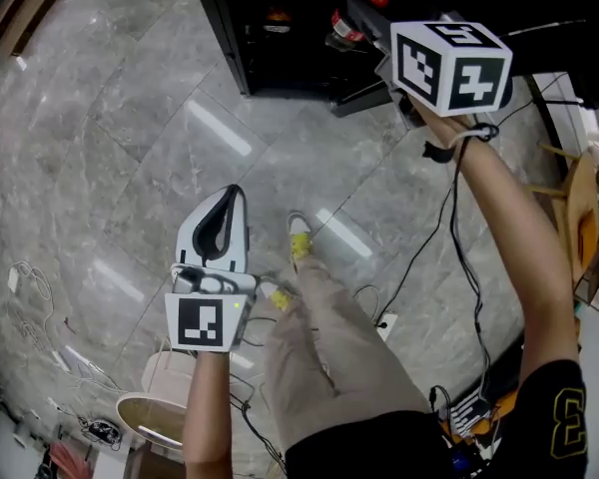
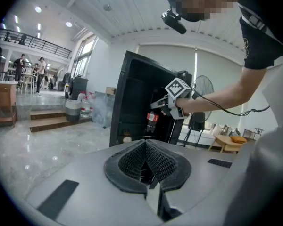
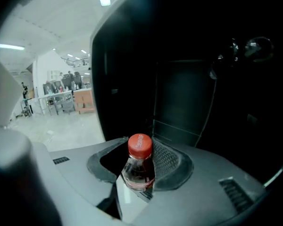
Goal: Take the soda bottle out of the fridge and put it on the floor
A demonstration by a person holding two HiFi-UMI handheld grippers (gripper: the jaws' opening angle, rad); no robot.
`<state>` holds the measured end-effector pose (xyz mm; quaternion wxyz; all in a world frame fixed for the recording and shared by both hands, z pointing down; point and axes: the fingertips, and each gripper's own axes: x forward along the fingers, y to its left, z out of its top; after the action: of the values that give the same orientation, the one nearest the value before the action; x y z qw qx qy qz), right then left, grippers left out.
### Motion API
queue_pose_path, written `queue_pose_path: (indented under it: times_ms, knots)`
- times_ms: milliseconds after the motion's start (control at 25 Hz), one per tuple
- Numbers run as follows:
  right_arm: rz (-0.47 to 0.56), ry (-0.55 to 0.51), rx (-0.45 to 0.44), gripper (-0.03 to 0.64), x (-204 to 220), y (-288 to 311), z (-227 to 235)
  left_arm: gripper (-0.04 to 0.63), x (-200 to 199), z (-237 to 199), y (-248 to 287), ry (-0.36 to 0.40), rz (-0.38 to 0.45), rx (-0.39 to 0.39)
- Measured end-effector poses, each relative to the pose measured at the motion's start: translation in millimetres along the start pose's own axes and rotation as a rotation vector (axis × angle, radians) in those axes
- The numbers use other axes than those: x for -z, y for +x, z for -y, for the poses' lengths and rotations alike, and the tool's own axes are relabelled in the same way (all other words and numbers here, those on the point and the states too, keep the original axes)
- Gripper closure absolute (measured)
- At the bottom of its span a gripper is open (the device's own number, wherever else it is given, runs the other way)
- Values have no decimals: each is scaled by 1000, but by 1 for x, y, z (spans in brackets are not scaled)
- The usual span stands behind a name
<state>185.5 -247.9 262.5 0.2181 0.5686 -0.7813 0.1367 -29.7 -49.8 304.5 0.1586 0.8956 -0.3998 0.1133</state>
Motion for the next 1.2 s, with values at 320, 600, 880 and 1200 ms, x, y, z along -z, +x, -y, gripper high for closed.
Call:
queue_pose_path:
  times_ms: [320,600,880,1200]
  knots:
    - [-60,-102,-70,474,42,-13,-51,578,7,-3,-9,10,-2,8]
    - [-109,-145,-115,474,75,-18,-68,578,10,6,-2,26,-9,33]
    - [-165,-179,-176,474,122,-24,-96,578,30,8,0,81,-21,39]
    - [-276,-321,-302,474,195,-13,-153,580,67,2,1,57,-62,45]
